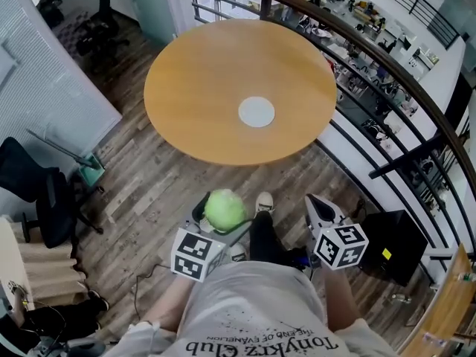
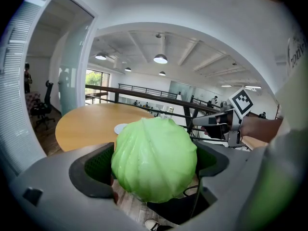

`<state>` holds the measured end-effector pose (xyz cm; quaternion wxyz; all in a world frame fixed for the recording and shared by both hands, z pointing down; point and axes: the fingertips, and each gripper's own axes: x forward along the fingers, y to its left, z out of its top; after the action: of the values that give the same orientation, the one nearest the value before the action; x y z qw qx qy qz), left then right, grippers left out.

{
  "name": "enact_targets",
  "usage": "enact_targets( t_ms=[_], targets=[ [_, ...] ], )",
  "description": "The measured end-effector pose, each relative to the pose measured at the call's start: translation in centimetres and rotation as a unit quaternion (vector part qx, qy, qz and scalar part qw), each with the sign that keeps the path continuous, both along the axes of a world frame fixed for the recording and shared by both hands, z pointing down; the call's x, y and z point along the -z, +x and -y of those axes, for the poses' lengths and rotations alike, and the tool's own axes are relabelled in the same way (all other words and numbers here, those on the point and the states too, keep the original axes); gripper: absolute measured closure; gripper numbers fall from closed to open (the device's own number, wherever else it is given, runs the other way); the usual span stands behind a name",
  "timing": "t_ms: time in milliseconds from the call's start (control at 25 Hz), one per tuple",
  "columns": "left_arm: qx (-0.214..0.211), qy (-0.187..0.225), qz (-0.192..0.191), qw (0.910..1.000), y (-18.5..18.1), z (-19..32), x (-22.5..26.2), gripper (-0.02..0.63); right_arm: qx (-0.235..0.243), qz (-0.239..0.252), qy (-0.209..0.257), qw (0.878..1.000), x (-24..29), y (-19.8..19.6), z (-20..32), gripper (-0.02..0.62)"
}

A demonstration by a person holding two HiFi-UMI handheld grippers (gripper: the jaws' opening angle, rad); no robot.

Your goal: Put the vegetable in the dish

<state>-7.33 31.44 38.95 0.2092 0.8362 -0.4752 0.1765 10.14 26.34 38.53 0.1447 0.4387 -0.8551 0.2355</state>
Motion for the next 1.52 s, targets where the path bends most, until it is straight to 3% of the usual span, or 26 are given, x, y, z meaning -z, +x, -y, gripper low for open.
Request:
enact_targets(
  t_ms=[280,480,800,1160,1520],
  targets=[
    [0.011,-0.007,0.007,0.9999,0.1,7.6,-0.4,0.11,0.012,0.001,0.0,1.0,0.0,0.2,8.1,0.571],
    [0.025,-0.019,-0.018,0.9993,1.1,14.6,0.6,0.109,0.029,0.002,-0.005,1.0,0.6,0.3,15.5,0.571],
    [0.05,-0.024,-0.003,0.9984,2.0,23.1,1.1,0.109,0.067,0.01,-0.004,0.998,1.4,-0.8,24.6,0.571],
    [0.075,-0.031,0.006,0.9967,2.6,28.2,0.6,0.11,0.095,0.008,-0.02,0.995,0.3,-0.6,29.1,0.571],
    [0.07,-0.035,0.004,0.9969,0.9,31.3,0.8,0.109,0.085,0.002,-0.028,0.996,0.5,-1.5,31.5,0.571]
  ],
)
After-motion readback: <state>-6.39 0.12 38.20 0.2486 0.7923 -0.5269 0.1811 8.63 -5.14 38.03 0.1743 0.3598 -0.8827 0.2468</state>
